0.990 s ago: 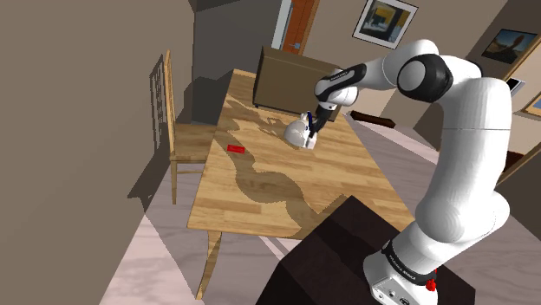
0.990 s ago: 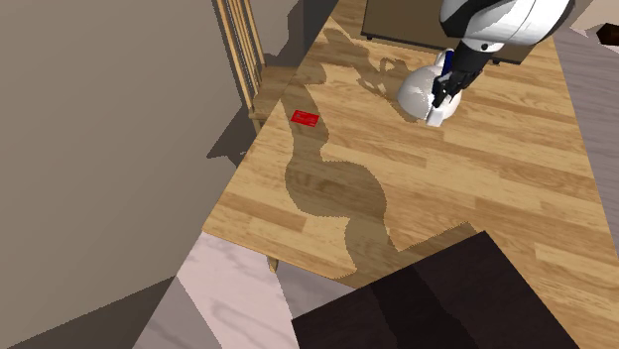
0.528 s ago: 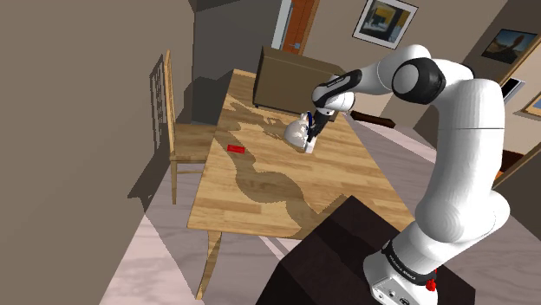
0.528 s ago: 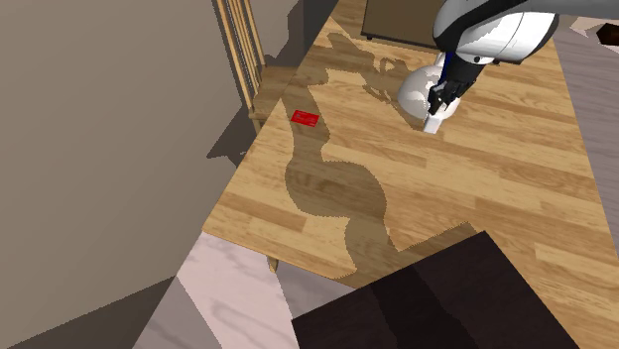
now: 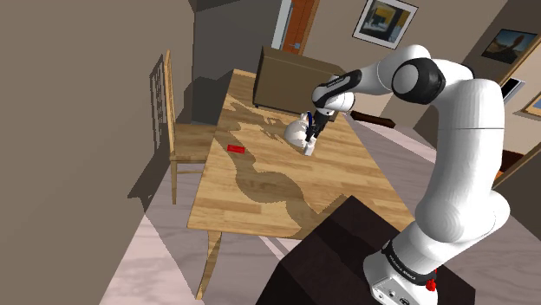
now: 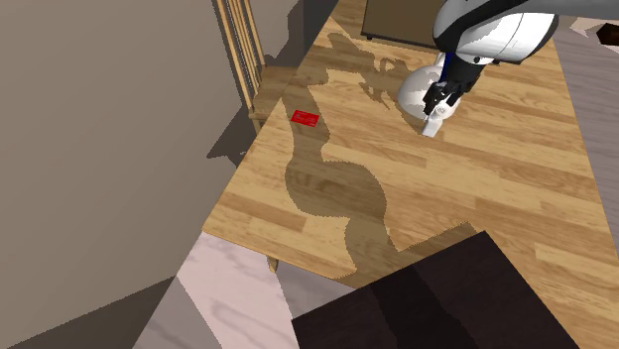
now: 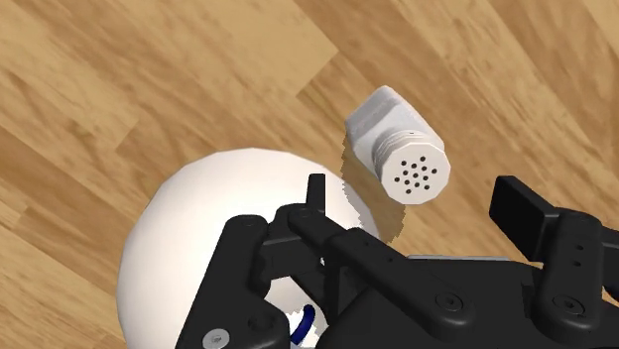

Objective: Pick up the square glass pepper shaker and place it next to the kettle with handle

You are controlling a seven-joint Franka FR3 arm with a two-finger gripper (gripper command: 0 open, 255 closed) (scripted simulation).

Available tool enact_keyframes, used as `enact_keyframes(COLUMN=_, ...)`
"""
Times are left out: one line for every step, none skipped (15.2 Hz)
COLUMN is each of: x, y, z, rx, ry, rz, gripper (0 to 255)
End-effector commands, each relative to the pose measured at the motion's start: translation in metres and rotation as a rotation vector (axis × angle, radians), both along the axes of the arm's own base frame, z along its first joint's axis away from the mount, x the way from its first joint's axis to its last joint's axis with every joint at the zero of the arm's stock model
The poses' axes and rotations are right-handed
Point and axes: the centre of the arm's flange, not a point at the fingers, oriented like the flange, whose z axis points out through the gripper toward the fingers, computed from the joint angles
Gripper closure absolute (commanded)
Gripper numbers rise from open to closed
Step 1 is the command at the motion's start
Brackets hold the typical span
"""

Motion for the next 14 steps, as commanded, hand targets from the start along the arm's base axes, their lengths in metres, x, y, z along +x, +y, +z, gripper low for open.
enact_keyframes(x=0.000, y=0.000, z=0.000, rx=0.000, ry=0.000, rz=0.000, gripper=0)
enact_keyframes(x=0.000, y=0.000, z=0.000, rx=0.000, ry=0.000, rz=0.000, gripper=0)
enact_keyframes(x=0.000, y=0.000, z=0.000, rx=0.000, ry=0.000, rz=0.000, gripper=0)
enact_keyframes(x=0.000, y=0.000, z=0.013, rx=0.000, ry=0.000, rz=0.000, gripper=0)
enact_keyframes(x=0.000, y=-0.001, z=0.026, rx=0.000, ry=0.000, rz=0.000, gripper=0)
enact_keyframes(x=-0.001, y=-0.001, z=0.040, rx=0.000, ry=0.000, rz=0.000, gripper=0)
enact_keyframes(x=-0.001, y=-0.001, z=0.050, rx=0.000, ry=0.000, rz=0.000, gripper=0)
enact_keyframes(x=-0.001, y=-0.001, z=0.050, rx=0.000, ry=0.000, rz=0.000, gripper=0)
enact_keyframes(x=-0.001, y=-0.001, z=0.050, rx=0.000, ry=0.000, rz=0.000, gripper=0)
enact_keyframes(x=-0.001, y=-0.001, z=0.050, rx=0.000, ry=0.000, rz=0.000, gripper=0)
enact_keyframes(x=-0.001, y=-0.001, z=0.050, rx=0.000, ry=0.000, rz=0.000, gripper=0)
enact_keyframes(x=-0.001, y=-0.001, z=0.050, rx=0.000, ry=0.000, rz=0.000, gripper=0)
enact_keyframes(x=-0.001, y=-0.001, z=0.050, rx=0.000, ry=0.000, rz=0.000, gripper=0)
enact_keyframes(x=-0.001, y=-0.001, z=0.050, rx=0.000, ry=0.000, rz=0.000, gripper=0)
